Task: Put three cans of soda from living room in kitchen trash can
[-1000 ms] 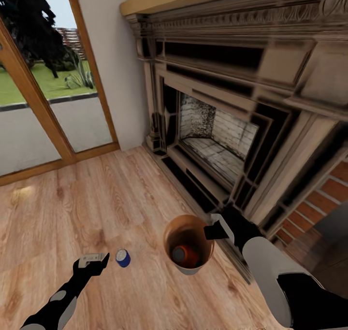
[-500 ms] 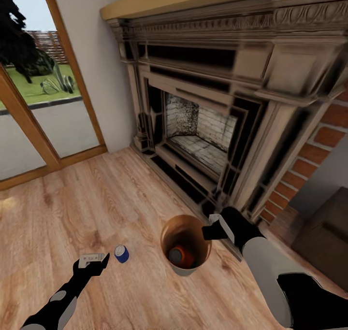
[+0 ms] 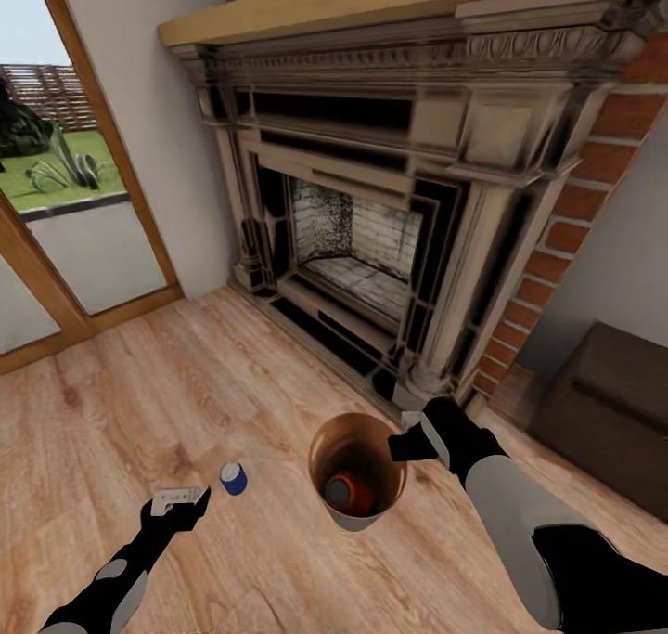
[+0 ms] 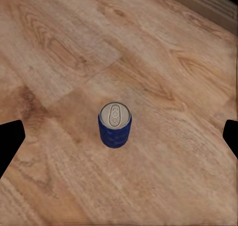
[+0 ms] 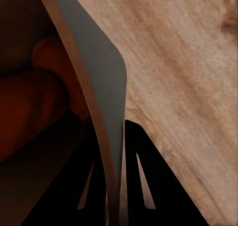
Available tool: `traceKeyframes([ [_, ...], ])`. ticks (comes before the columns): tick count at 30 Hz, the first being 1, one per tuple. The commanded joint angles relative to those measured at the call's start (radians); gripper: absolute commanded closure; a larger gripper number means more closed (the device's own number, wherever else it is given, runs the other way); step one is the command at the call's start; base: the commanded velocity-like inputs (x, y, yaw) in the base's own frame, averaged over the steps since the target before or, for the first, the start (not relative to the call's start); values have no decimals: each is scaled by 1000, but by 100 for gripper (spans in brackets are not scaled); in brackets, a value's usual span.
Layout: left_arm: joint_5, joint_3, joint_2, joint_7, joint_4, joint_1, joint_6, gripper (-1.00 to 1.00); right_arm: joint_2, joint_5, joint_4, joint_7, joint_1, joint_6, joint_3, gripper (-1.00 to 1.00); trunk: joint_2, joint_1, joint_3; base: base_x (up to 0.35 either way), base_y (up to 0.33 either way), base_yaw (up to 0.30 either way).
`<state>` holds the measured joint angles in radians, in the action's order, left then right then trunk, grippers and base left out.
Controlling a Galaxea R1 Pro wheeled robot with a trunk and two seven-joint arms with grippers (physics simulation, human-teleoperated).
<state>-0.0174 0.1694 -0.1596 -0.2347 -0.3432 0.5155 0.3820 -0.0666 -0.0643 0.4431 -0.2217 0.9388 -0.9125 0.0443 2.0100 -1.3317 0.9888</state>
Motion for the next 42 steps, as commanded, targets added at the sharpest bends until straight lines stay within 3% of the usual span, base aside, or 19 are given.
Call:
traceKeyframes([
  [1, 0, 0, 0, 0, 0, 0, 0, -100, 0, 37, 0, -8, 0, -3, -4, 100, 0, 0, -1, -226, 212, -232],
  [14, -1, -1, 0, -1, -7, 0, 1, -100, -1, 37, 0, -8, 0, -5, -5, 100, 0, 0, -11, -142, 133, -203],
  [36, 0, -1, 0, -2, -5, 0, 2, -100, -6, 37, 0, -8, -1, -6, -1, 100, 0, 0, -11, -1, 1, -6],
  [42, 0, -2, 12, -2, -1, 0, 2, -100, -8, 37, -1, -8, -2, -6, 0, 100, 0, 0, -11, 0, 0, 0],
])
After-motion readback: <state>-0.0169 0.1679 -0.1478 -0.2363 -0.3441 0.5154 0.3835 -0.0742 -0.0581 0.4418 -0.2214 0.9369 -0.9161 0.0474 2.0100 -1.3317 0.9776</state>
